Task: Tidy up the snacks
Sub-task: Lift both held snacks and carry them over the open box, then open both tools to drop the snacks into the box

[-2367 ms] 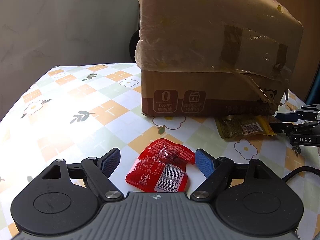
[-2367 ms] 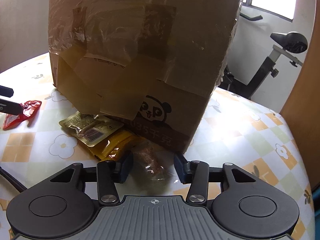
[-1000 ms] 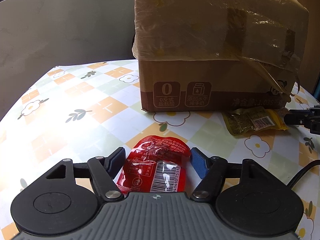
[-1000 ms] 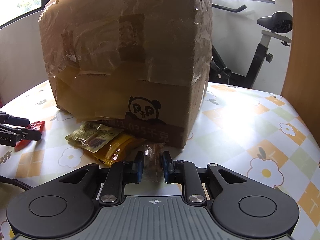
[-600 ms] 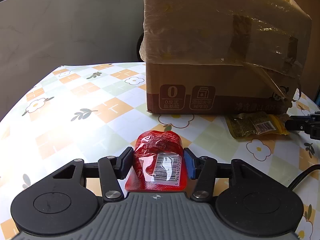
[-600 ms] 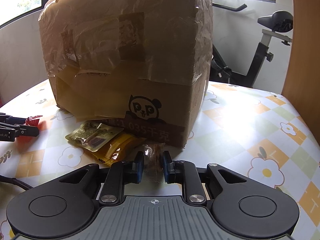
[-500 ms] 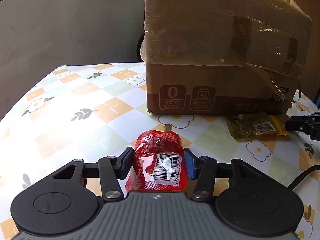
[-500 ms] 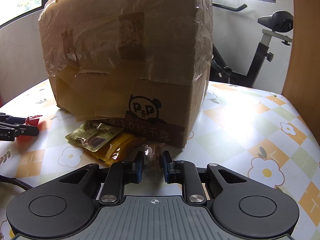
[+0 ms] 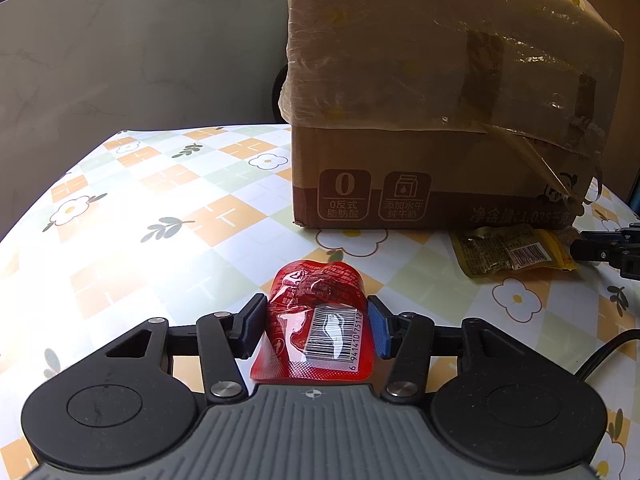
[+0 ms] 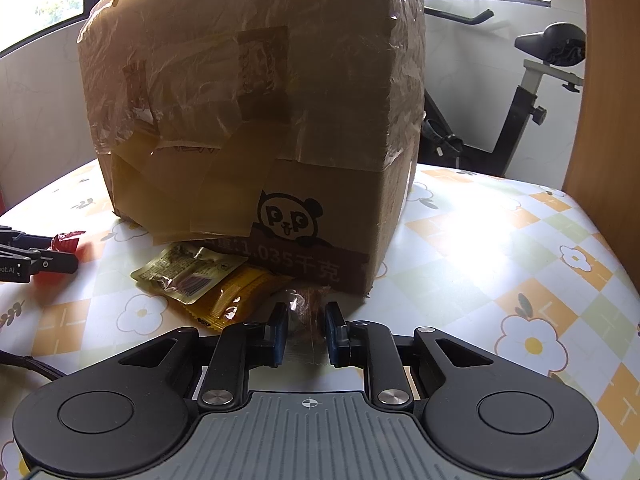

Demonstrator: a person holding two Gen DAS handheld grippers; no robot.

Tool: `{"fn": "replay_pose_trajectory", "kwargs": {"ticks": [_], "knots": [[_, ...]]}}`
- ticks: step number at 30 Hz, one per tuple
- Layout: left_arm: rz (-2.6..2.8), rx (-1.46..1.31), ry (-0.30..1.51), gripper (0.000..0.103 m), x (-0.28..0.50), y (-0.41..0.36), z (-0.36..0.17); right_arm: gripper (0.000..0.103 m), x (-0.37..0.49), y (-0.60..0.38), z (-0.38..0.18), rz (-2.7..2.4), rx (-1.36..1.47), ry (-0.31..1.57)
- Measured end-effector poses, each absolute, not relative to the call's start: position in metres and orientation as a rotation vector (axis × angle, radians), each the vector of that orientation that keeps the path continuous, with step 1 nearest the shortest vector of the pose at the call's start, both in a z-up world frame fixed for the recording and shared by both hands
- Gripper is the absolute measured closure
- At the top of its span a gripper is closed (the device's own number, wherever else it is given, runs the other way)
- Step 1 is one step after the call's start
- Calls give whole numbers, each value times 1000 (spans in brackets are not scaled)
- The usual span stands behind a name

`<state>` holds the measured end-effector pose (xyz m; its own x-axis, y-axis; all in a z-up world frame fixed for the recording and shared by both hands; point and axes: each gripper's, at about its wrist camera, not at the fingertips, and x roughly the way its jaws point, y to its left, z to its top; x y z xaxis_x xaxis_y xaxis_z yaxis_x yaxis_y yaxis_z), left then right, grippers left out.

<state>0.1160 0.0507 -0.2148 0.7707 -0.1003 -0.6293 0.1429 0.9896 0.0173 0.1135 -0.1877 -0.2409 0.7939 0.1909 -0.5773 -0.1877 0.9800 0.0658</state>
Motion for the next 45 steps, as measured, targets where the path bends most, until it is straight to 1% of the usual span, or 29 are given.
{"fn": "replay_pose_trajectory", "kwargs": {"ticks": [5, 13, 18, 25, 28, 31, 34, 37, 42, 45], "knots": [[-158, 61, 688, 48, 120, 52, -210, 85, 98, -190, -231, 138, -14, 537], [-187, 56, 575, 48, 114, 53, -171, 85, 71, -209, -208, 40, 43, 423], [-187, 50, 457, 48, 105, 56, -132, 85, 56, -220, -179, -3, 75, 327], [-171, 110, 199, 48, 89, 52, -66, 85, 53, -235, -118, -14, 118, 161], [-179, 117, 131, 48, 96, 42, -42, 85, 59, -236, -92, 4, 123, 91], [-197, 127, 99, 48, 111, 25, -26, 85, 76, -232, -70, 41, 126, 57], [-207, 121, 109, 47, 132, 9, -18, 85, 100, -220, -56, 86, 88, 61], [-219, 78, 157, 47, 155, -1, -17, 85, 131, -203, -49, 126, 30, 111], [-208, 59, 239, 47, 185, -8, -21, 85, 172, -183, -52, 152, 15, 228], [-208, 76, 279, 45, 196, -13, -26, 85, 185, -175, -57, 148, 23, 286]]}}
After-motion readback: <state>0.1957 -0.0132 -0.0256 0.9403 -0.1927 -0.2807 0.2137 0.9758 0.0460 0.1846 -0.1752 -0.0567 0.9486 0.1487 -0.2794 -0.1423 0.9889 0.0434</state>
